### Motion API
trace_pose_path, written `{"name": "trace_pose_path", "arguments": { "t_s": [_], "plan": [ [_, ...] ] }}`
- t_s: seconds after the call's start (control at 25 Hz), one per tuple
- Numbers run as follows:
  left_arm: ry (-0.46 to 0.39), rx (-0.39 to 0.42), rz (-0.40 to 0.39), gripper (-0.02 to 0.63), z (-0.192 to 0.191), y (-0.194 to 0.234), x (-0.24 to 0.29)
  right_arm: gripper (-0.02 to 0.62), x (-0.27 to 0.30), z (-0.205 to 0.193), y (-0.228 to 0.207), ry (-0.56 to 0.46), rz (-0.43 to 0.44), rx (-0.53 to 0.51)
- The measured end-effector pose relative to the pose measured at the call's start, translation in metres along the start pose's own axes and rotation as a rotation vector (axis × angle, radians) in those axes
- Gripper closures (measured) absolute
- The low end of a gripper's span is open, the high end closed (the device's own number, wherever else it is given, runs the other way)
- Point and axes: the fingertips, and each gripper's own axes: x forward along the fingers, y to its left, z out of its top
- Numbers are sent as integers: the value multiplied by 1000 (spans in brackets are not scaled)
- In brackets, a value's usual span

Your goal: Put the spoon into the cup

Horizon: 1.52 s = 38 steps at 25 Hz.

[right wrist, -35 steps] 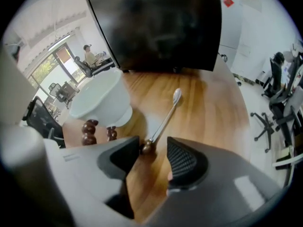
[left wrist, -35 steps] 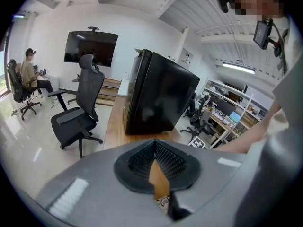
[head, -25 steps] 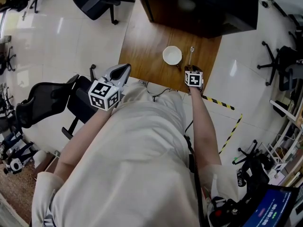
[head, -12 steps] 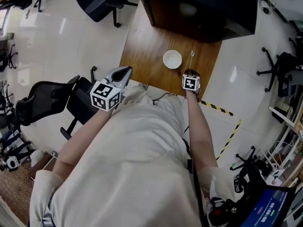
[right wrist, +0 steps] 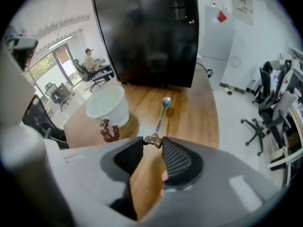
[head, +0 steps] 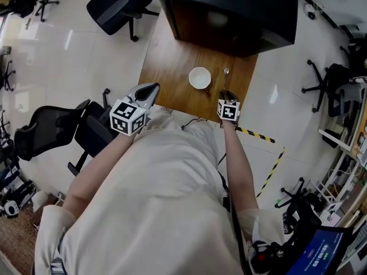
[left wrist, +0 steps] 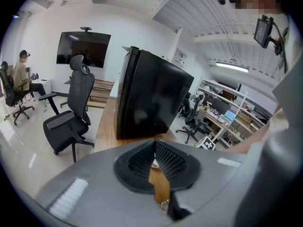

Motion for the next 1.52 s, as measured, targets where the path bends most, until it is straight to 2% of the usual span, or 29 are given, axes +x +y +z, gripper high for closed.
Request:
{"name": "trace_pose_path", "arguments": {
  "t_s": [0.36, 0.64, 1.08, 1.52],
  "plan": [
    [-21, 1, -32, 606, 10, -8, 16, 469, -64, 44, 22, -107, 75, -83],
    [-39, -8, -46, 606, 14, -15, 26, 468, -89, 62, 54, -127, 136, -160],
    [-78, -34, -40, 606, 13, -18, 25, 468, -85, 49, 97, -44, 224, -307],
    [-99, -66, -13, 606, 2, -18, 14, 468, -67, 37, 106, 50, 247, -388]
  ]
}}
